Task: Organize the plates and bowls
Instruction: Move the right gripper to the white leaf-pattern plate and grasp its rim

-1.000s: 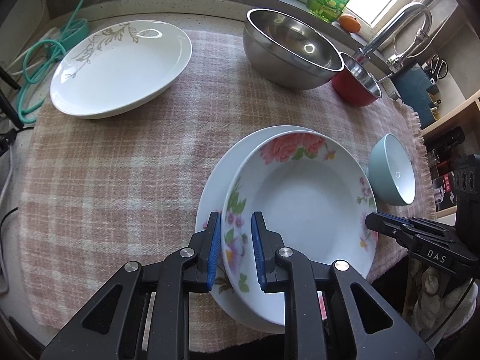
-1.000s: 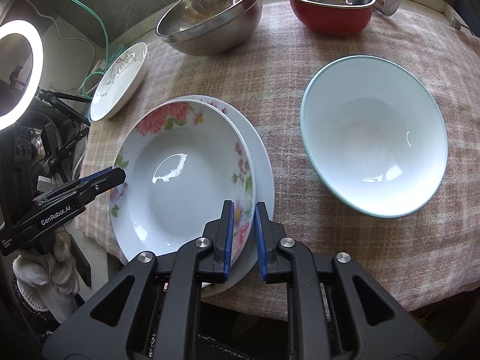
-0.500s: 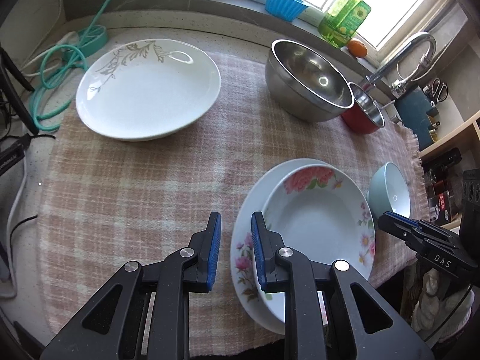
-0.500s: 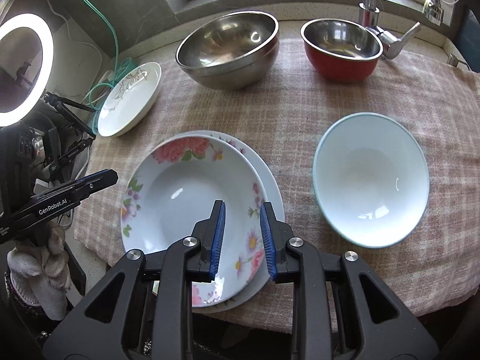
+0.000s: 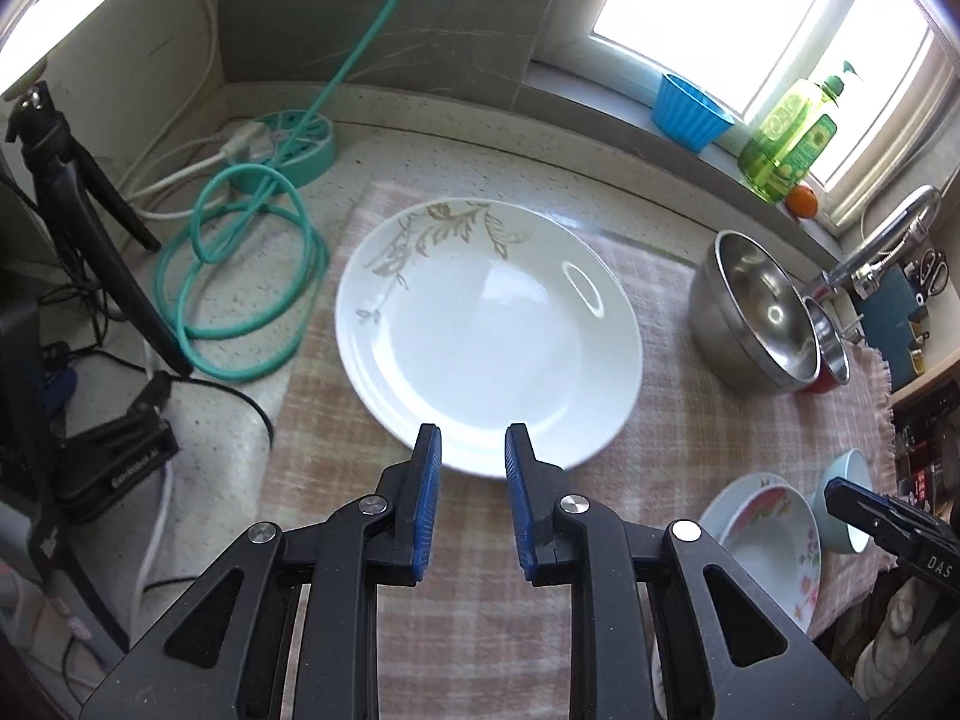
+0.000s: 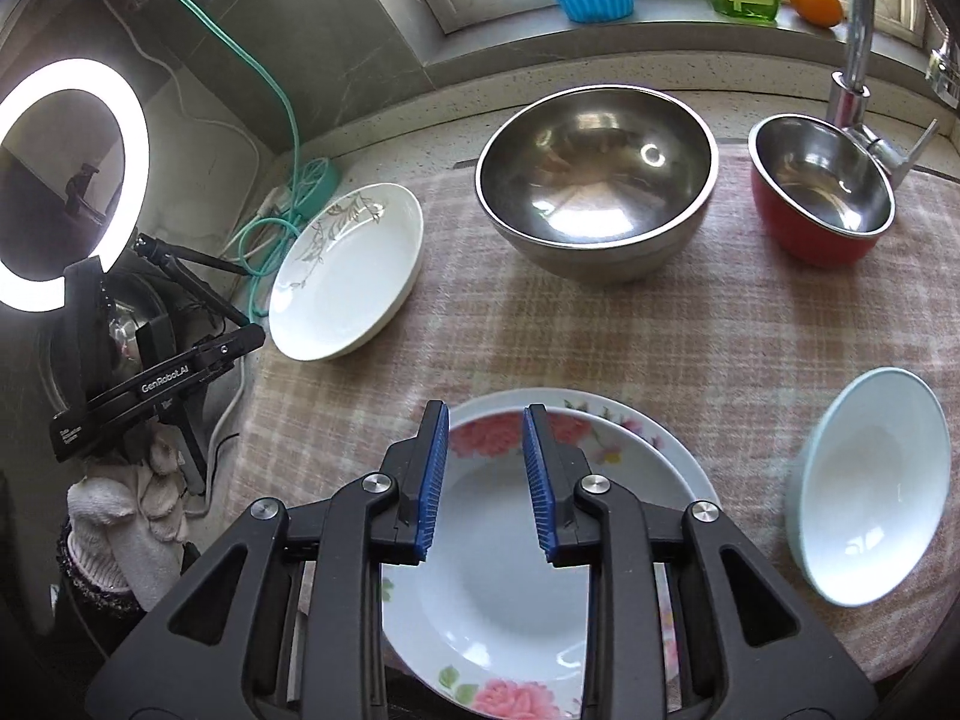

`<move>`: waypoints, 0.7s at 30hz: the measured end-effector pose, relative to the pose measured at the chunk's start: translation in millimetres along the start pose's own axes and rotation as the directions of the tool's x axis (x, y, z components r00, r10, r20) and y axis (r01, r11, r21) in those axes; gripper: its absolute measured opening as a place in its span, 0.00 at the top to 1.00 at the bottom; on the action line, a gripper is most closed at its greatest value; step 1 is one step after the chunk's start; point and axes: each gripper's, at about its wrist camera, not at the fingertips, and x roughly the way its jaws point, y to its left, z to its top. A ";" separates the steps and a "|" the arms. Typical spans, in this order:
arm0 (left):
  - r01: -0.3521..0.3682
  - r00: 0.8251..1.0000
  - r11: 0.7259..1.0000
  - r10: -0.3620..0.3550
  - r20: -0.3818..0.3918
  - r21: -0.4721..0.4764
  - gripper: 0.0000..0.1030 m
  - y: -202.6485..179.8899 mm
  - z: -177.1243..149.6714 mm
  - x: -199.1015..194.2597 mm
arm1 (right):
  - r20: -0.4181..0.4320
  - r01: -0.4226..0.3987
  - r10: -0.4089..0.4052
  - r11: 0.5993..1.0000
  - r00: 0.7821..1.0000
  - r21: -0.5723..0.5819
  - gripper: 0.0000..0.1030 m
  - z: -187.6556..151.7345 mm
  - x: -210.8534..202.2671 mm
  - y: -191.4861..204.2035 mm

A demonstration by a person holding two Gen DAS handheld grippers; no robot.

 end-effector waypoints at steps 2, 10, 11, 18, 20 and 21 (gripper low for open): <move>-0.018 1.000 1.000 0.018 0.010 -0.008 0.81 9.2 10.6 6.1 | -0.003 -0.016 0.016 1.000 1.000 0.000 0.74 7.3 9.1 9.0; -0.036 0.999 0.999 0.036 0.011 -0.030 0.81 38.0 42.1 28.8 | -0.027 -0.043 0.044 0.998 0.999 0.034 0.71 39.5 52.3 29.3; -0.030 1.000 0.999 0.030 0.005 -0.032 0.81 40.3 44.6 32.3 | -0.033 -0.046 0.047 0.998 0.998 0.037 0.71 42.2 57.7 31.2; -0.021 0.999 0.999 0.020 -0.026 -0.044 0.81 52.7 60.5 52.6 | -0.068 -0.007 0.010 0.999 0.998 0.037 0.71 59.2 92.9 41.0; -0.006 0.999 0.999 0.004 -0.034 -0.053 0.81 55.0 62.2 56.6 | -0.073 0.003 0.000 0.999 0.997 0.037 0.71 63.1 98.8 41.4; -0.004 0.999 0.999 0.002 -0.037 -0.050 0.81 54.8 62.2 58.1 | -0.077 0.013 -0.011 0.999 0.997 0.032 0.71 64.8 102.3 42.2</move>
